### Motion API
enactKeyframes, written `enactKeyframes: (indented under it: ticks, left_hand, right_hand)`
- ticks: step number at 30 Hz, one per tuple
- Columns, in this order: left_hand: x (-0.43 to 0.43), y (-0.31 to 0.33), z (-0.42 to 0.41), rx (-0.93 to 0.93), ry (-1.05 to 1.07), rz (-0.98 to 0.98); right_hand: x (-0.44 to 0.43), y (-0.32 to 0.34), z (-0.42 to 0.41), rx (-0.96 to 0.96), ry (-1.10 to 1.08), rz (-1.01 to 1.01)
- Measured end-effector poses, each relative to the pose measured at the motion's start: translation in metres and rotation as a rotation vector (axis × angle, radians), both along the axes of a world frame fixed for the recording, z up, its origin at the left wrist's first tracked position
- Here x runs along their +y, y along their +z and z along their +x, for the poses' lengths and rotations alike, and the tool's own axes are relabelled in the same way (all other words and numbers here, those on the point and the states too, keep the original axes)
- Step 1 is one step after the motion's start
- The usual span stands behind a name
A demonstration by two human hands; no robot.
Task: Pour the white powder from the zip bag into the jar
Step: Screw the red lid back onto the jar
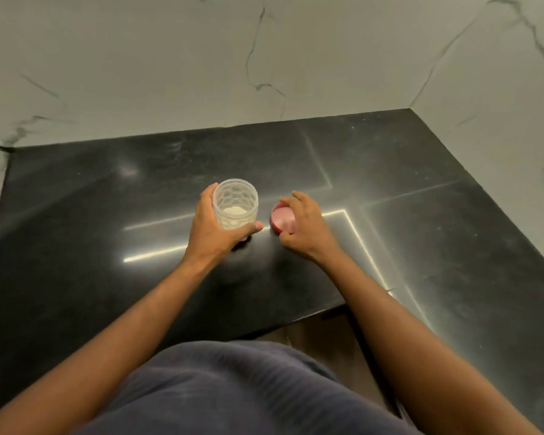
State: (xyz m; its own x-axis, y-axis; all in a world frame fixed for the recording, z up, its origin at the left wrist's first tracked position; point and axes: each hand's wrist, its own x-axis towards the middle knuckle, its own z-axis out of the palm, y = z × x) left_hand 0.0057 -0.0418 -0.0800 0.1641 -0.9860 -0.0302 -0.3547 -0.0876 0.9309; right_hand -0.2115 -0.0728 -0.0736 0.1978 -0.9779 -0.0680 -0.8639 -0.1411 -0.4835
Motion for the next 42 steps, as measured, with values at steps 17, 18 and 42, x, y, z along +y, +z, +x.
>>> enactKeyframes:
  ticks: [17, 18, 42]
  left_hand:
    - [-0.015, -0.011, 0.006, 0.001, -0.009, -0.011]
    - [-0.015, -0.011, 0.007, 0.005, -0.016, -0.011]
    - [-0.016, -0.015, 0.000, 0.023, -0.012, 0.047]
  right_hand:
    - [-0.029, 0.064, 0.035, -0.663, -0.354, -0.059]
    - [-0.027, 0.070, 0.040, -0.691, -0.331, -0.063]
    - [-0.053, 0.105, 0.099, 0.347, 0.391, 0.068]
